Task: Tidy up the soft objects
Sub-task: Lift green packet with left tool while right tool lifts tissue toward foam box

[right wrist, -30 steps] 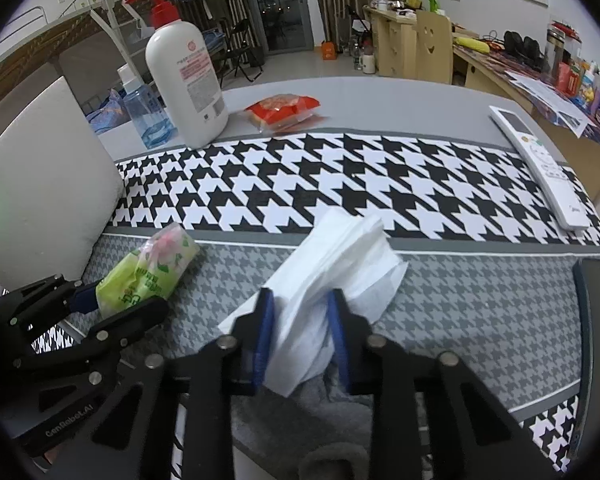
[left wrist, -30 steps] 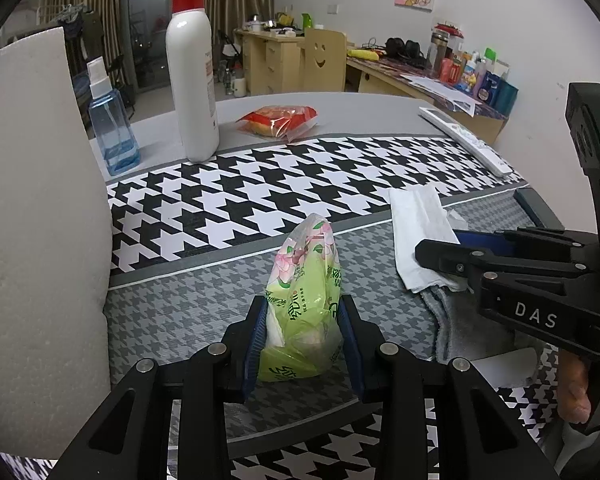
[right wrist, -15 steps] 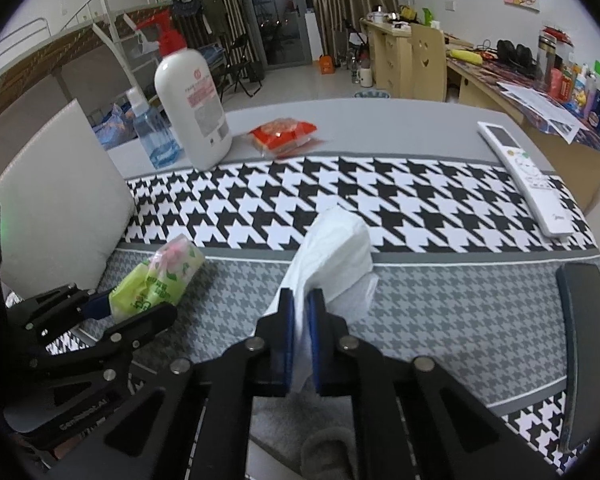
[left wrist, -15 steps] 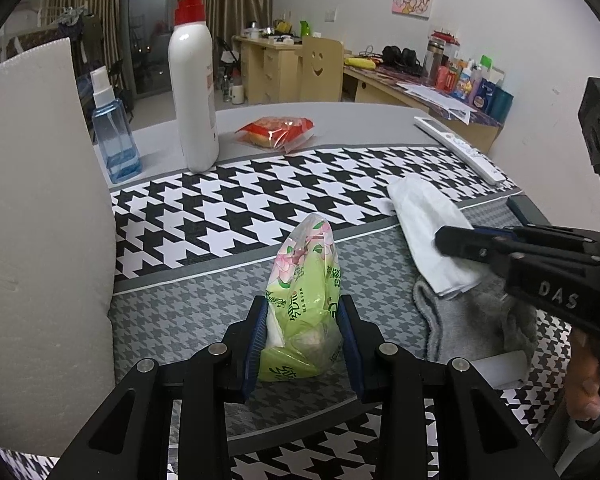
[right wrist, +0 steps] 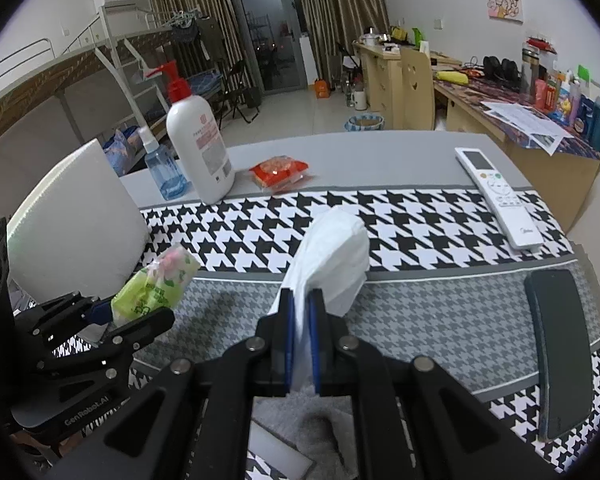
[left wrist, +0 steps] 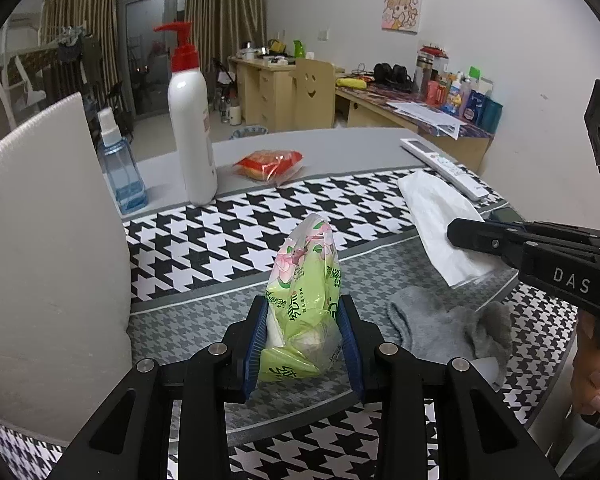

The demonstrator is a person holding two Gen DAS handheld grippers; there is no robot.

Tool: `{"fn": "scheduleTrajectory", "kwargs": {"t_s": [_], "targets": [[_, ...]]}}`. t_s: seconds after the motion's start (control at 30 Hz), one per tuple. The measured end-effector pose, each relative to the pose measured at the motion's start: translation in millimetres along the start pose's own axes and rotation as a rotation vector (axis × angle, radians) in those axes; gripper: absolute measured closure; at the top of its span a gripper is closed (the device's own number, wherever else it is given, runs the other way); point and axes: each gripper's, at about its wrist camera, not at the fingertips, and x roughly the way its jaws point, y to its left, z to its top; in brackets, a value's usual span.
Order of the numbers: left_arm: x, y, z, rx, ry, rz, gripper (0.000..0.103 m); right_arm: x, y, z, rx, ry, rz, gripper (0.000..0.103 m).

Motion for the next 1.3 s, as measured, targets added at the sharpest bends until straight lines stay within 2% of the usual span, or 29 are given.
{"fn": "scheduleTrajectory", "kwargs": {"t_s": [1.3], "targets": [[-76, -5, 7, 0.054, -0.185, 0.041, 0.066, -64, 24, -5, -0.040, -0.174, 0.008, 0.093]]}}
